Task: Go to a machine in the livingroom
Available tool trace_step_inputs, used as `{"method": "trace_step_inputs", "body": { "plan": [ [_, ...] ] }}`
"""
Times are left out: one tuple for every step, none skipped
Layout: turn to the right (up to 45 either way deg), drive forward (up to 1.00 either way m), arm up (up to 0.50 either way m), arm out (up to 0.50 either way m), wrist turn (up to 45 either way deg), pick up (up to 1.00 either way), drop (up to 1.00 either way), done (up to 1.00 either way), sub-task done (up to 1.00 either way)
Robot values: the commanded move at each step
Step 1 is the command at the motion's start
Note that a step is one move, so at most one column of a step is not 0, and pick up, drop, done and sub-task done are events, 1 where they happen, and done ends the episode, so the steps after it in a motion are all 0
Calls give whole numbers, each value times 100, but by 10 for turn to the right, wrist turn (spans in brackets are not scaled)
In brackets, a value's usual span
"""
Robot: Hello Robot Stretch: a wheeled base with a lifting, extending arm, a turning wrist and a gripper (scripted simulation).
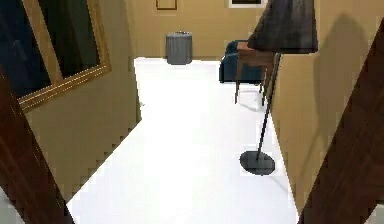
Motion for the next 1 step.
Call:
{"method": "trace_step_inputs", "body": {
  "plan": [
    [-300,0,0,0,0,0,0,0,0]
  ]
}}
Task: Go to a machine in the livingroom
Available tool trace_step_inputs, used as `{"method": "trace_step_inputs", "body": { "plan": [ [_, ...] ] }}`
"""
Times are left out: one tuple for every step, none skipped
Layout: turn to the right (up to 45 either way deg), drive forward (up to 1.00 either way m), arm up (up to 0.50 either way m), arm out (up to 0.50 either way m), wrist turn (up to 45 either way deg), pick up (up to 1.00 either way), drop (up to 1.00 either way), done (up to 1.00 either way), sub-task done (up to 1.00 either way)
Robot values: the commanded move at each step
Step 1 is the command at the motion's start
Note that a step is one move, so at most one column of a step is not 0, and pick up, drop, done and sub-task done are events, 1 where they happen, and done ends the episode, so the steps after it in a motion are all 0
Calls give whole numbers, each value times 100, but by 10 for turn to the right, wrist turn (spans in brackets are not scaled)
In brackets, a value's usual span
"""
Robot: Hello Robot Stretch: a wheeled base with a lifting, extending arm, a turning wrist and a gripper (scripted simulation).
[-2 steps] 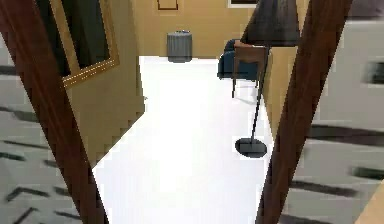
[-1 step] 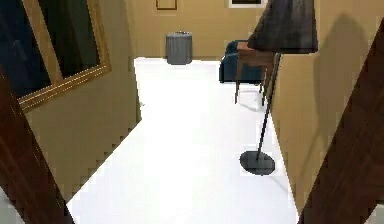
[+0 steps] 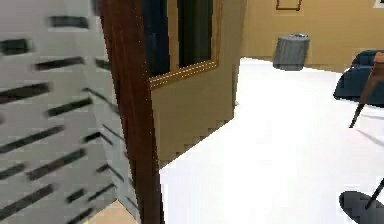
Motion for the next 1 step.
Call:
{"method": "trace_step_inputs", "body": {
  "plan": [
    [0,40,0,0,0,0,0,0,0]
  ]
}}
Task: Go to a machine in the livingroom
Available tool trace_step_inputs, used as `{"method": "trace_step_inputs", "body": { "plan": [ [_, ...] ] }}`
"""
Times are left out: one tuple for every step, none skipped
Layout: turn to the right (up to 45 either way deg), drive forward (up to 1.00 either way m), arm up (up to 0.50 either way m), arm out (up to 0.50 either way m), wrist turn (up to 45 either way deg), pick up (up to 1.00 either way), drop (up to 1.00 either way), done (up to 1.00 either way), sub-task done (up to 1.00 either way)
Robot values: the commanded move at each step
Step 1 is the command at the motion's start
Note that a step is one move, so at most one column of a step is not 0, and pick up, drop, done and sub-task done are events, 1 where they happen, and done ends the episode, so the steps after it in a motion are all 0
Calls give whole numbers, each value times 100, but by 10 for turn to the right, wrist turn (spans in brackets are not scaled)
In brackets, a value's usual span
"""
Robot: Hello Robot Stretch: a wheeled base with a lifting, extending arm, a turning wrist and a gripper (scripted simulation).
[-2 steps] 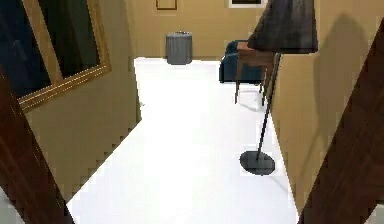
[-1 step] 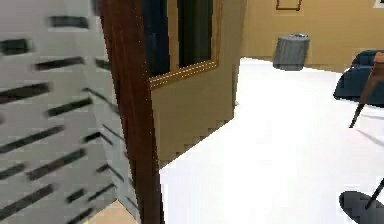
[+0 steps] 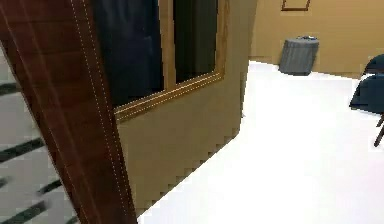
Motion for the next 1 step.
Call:
{"method": "trace_step_inputs", "body": {
  "plan": [
    [330,0,0,0,0,0,0,0,0]
  ]
}}
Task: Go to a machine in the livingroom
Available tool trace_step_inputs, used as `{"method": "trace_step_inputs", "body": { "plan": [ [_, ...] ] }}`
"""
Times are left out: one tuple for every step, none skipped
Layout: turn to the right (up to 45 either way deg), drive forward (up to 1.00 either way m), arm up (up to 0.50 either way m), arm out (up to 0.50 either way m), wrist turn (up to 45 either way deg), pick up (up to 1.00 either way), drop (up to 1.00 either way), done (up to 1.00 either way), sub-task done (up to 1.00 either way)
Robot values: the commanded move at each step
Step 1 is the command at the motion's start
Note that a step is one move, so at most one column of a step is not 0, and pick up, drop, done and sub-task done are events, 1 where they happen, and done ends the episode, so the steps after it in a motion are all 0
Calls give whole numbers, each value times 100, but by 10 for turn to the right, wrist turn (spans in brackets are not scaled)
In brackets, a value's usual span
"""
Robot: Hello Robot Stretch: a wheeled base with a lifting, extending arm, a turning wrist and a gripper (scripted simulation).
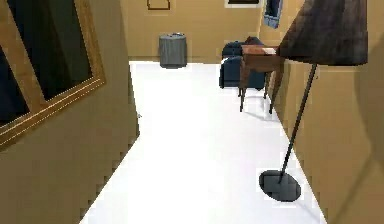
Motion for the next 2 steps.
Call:
{"method": "trace_step_inputs", "body": {
  "plan": [
    [0,100,0,0,0,0,0,0,0],
    [0,20,0,0,0,0,0,0,0]
  ]
}}
